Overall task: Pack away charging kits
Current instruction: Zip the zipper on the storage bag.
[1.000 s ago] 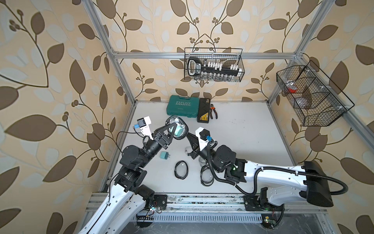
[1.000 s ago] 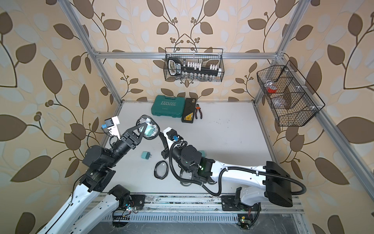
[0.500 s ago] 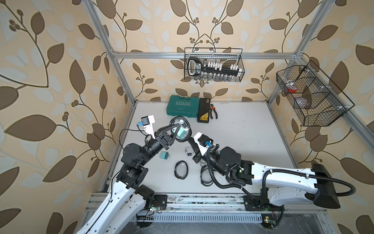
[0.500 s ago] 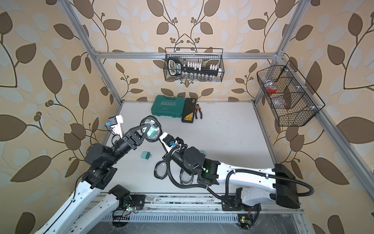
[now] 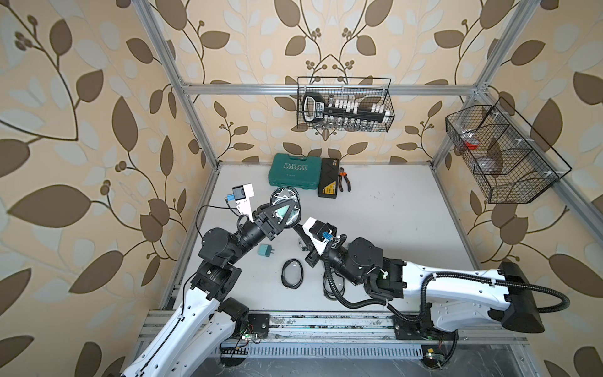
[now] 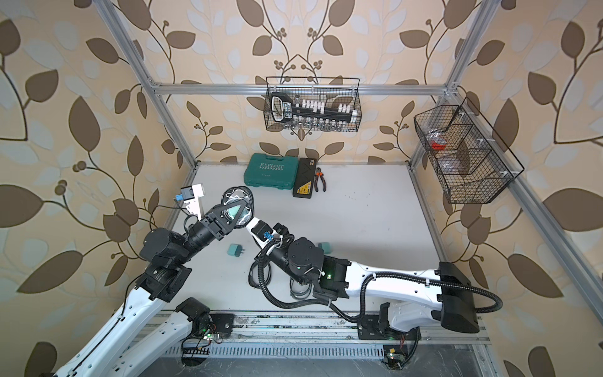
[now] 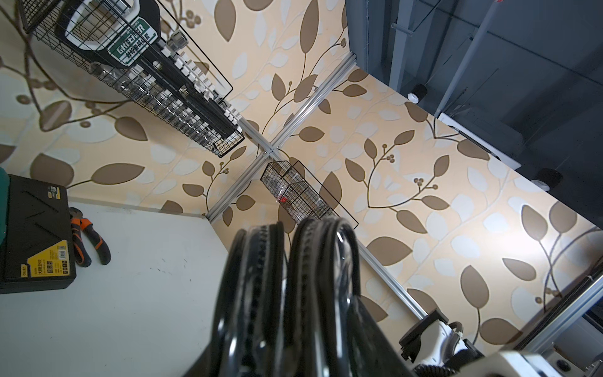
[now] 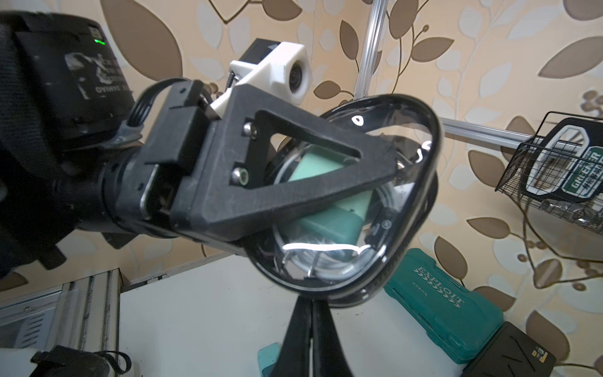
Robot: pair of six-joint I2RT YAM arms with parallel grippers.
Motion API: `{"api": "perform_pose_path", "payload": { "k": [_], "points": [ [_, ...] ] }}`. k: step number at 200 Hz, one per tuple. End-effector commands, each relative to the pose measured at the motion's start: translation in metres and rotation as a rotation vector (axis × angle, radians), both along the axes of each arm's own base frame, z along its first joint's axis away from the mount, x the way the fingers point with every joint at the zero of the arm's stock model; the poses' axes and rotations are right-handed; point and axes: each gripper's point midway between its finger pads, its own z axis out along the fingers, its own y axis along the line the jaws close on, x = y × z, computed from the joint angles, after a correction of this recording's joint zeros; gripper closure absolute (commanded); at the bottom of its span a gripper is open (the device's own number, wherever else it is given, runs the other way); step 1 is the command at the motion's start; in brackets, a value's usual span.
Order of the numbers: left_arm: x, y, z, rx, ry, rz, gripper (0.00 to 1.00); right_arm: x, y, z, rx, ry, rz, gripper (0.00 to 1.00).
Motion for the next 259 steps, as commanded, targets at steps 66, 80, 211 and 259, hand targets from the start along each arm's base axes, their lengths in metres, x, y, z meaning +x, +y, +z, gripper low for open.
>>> {"api": "perform_pose_path", "payload": {
  "k": [66, 80, 211, 259],
  "points": [
    [-0.013, 0.004, 0.014, 0.0, -0.056, 0.0, 1.0, 0.017, -0.012, 0.021, 0.032, -0.024, -0.069, 1.0],
    [-0.014, 0.004, 0.014, 0.011, -0.06, -0.001, 1.0, 0.026, -0.021, 0.025, 0.042, -0.017, -0.081, 1.0],
    [-0.012, -0.01, -0.004, 0.118, -0.029, -0.06, 1.0, 0.049, -0.055, 0.056, -0.033, -0.117, -0.114, 1.0],
    [-0.021, -0.026, -0.026, 0.191, 0.0, -0.178, 1.0, 0.07, -0.063, 0.084, -0.045, -0.167, -0.064, 1.0]
  ]
}}
